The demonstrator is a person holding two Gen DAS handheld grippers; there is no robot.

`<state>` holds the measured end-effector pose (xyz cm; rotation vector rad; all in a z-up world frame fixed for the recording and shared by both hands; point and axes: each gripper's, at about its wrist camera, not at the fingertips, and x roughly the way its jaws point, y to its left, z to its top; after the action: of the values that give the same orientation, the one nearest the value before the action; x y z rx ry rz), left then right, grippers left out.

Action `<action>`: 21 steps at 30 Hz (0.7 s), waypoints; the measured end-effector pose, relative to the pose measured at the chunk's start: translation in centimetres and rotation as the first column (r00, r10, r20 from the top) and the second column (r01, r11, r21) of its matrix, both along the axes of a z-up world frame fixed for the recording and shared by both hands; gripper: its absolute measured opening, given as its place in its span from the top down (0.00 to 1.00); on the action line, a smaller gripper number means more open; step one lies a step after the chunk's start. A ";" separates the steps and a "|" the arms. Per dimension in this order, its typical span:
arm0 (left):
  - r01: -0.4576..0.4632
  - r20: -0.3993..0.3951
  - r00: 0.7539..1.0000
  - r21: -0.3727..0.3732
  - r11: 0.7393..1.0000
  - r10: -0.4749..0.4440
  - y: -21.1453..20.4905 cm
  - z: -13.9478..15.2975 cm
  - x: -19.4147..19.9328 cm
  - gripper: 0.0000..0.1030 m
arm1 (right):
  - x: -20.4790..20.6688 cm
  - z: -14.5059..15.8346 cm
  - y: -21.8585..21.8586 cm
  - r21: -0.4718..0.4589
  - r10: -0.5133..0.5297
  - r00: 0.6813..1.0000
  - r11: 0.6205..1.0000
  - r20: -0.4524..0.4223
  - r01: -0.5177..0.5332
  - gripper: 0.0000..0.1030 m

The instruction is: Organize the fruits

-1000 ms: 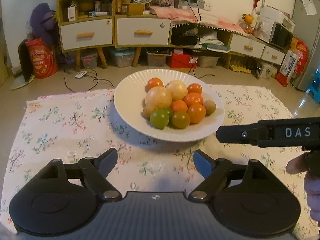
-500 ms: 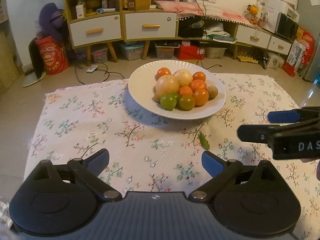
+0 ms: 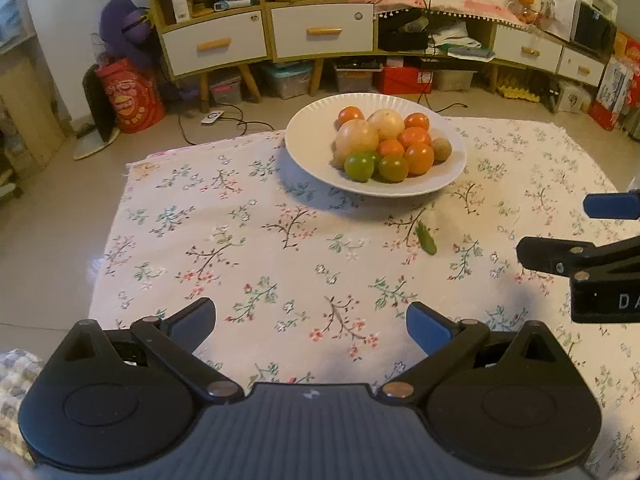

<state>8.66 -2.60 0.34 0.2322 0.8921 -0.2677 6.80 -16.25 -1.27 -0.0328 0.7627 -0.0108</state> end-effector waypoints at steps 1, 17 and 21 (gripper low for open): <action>-0.005 0.000 1.000 0.005 1.000 0.005 0.0 0.0 -0.1 0.14 | -0.1 0.0 0.0 -0.004 0.000 1.000 1.000 0.000 0.000 0.12; -0.030 -0.029 0.999 0.017 0.999 0.031 -0.7 -0.3 -0.2 0.14 | -0.1 -0.6 0.2 -0.045 -0.016 1.000 0.999 -0.010 0.016 0.10; -0.024 -0.028 0.999 0.016 1.000 0.024 -0.7 -0.3 -0.2 0.14 | -0.2 -0.6 0.3 -0.042 -0.011 1.000 0.999 -0.009 0.010 0.10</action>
<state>8.49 -3.35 0.07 0.2330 0.9250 -0.2422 6.57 -15.98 -1.90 -0.0688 0.7717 -0.0366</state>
